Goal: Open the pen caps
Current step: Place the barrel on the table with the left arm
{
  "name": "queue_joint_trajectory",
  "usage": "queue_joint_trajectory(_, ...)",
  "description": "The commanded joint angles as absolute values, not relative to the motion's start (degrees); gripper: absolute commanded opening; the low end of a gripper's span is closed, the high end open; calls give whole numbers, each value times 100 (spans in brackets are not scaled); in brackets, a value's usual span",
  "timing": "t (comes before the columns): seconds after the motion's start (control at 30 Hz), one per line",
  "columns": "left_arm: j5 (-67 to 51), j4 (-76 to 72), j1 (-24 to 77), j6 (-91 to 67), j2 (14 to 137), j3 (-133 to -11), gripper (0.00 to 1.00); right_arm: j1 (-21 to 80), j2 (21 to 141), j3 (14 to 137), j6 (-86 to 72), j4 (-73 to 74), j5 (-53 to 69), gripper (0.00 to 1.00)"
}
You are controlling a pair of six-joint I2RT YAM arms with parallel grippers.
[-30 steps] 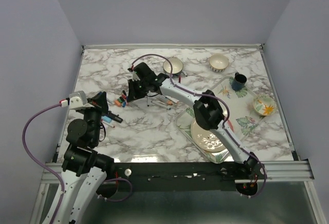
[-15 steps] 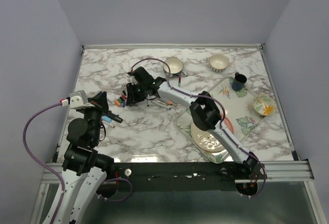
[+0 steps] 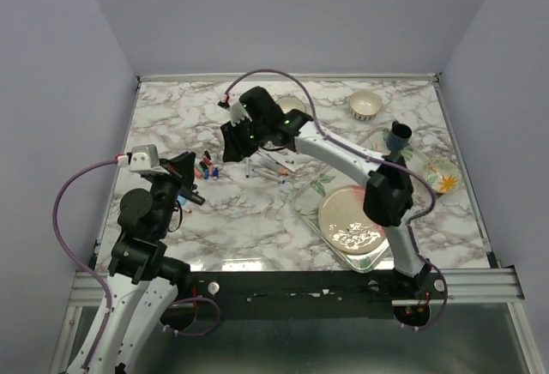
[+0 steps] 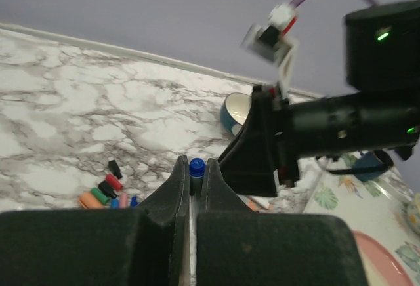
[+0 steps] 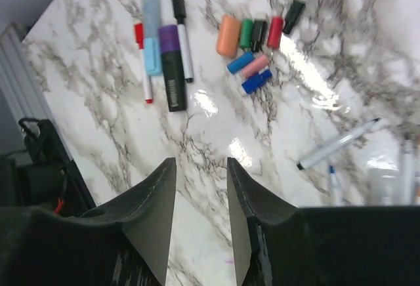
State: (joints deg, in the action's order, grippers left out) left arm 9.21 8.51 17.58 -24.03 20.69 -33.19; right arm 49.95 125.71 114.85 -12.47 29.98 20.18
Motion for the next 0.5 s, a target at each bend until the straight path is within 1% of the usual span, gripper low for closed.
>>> queue_joint_trajectory(0.0,-216,300,1723,-3469,2469,-2928,0,4537,11105,10620,1043,4042,3073,44)
queue_joint_trajectory(0.07,-508,46,1723,-4023,2906,-2682,0,4325,10602,10145,1685,4157,3339,44)
queue_joint_trajectory(0.1,-640,27,1723,-4521,3074,-2620,0,4133,10373,9621,1801,4166,3331,44)
queue_joint_trajectory(0.13,-964,-200,1723,-4726,3268,-2558,0,4026,9866,9372,2002,4123,3348,44)
queue_joint_trajectory(0.17,-1054,-446,1723,-4894,3670,-2462,0,3938,9644,9099,2100,4105,3401,43)
queue_joint_trajectory(0.23,-1395,-745,1731,-5377,4067,-2400,0,3683,9039,8414,2275,3973,3542,43)
queue_joint_trajectory(0.3,-1502,-1045,1749,-5598,4674,-2417,0,3482,8685,8026,2303,3746,3620,44)
queue_joint_trajectory(0.33,-1538,-1089,1758,-5790,4893,-2443,0,3402,8553,7633,2294,3640,3682,44)
queue_joint_trajectory(0.37,-1495,-1107,1775,-5870,5296,-2530,0,3323,8317,7481,2268,3543,3761,44)
queue_joint_trajectory(0.43,-1459,-1204,1845,-6020,5676,-2593,0,3086,8192,7226,2198,3393,4024,44)
queue_joint_trajectory(0.47,-1415,-1187,1854,-6195,6061,-2680,0,2998,8139,7190,2180,3393,4147,44)
